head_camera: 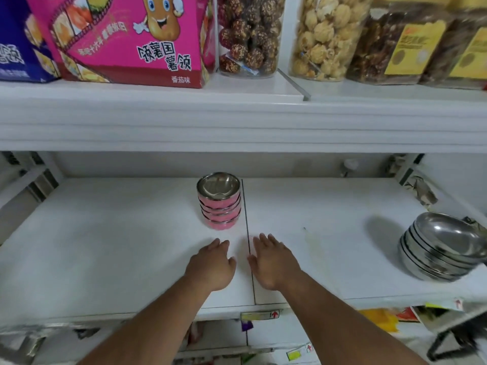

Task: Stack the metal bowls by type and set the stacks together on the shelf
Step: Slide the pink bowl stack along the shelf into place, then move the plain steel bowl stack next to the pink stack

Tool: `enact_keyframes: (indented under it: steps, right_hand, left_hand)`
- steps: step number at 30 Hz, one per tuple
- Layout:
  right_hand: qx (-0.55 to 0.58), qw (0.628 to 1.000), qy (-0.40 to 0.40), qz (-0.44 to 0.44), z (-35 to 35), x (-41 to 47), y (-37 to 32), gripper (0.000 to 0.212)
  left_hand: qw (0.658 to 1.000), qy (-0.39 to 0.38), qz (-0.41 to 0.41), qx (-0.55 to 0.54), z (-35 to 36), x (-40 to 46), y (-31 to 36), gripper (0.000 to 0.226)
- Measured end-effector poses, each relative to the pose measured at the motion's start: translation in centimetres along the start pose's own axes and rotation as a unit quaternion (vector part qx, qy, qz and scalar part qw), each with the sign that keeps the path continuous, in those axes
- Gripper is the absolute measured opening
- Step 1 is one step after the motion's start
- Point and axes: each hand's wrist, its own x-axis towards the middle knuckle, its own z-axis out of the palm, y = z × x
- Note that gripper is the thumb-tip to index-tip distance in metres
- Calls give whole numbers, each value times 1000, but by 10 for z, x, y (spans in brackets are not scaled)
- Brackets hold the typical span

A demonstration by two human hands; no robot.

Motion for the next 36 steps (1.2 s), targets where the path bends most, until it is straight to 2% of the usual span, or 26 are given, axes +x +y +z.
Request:
enact_keyframes:
  steps: [8,14,19,22,36]
  right_hand:
    - [-18,999,-6,-26,-6,-41,56,66]
    - [6,998,-20,-53,-3,-88,119,66]
    - [36,999,-10,-39,-2,-133,182,65]
    - [46,998,-16,-35,5,-142,192,66]
    - [23,999,-16,47,4,-257,248,65]
  left_hand:
    - [999,26,-28,8,19,-40,71,63]
    - [998,15,-61,12,56,-70,144,62]
    - [999,9,-48,11,80,-93,216,62]
    - [998,7,-56,6,87,-97,225,62]
    - [1000,10,26,-4,127,-158,285,60]
